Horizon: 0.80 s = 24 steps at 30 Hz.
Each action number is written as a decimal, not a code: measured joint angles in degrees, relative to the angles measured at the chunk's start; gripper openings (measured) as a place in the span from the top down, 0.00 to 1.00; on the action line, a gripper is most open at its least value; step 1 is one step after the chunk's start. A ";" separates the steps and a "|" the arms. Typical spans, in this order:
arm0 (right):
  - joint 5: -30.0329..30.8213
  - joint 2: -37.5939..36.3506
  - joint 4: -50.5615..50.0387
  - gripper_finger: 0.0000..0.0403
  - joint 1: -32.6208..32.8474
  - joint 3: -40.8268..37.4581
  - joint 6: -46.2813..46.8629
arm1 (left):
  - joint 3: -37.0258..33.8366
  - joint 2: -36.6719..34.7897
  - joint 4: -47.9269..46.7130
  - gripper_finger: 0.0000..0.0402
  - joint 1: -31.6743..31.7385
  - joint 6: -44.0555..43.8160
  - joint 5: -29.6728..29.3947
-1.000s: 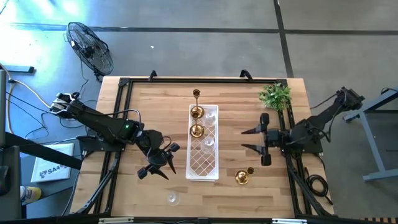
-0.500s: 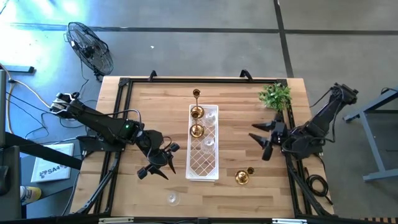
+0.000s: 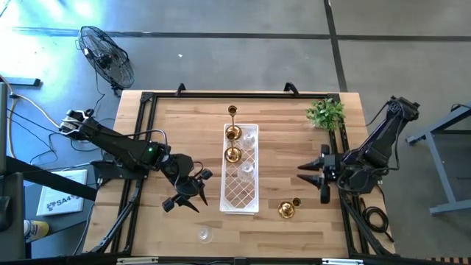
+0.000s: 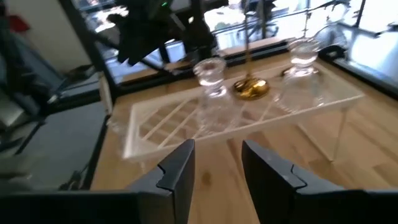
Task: Pick & Place candle stick holders
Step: Put the gold candle holder on the shelf aligned with the other gold candle holders
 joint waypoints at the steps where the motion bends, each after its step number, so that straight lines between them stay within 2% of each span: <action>1: -1.19 0.08 0.02 0.69 0.15 0.00 -0.02 | 0.00 0.00 0.02 0.61 0.00 0.02 0.00; 9: -14.68 0.14 -4.86 0.70 0.27 0.02 2.45 | 0.00 0.00 0.04 0.61 0.00 -0.01 0.00; 17: -18.22 0.30 -22.90 0.70 0.27 0.02 25.48 | 0.01 0.00 0.03 0.61 0.00 -1.07 0.00; 24: -24.32 2.70 -24.51 0.70 0.34 0.02 35.89 | 0.00 0.00 0.02 0.61 0.00 -1.07 0.00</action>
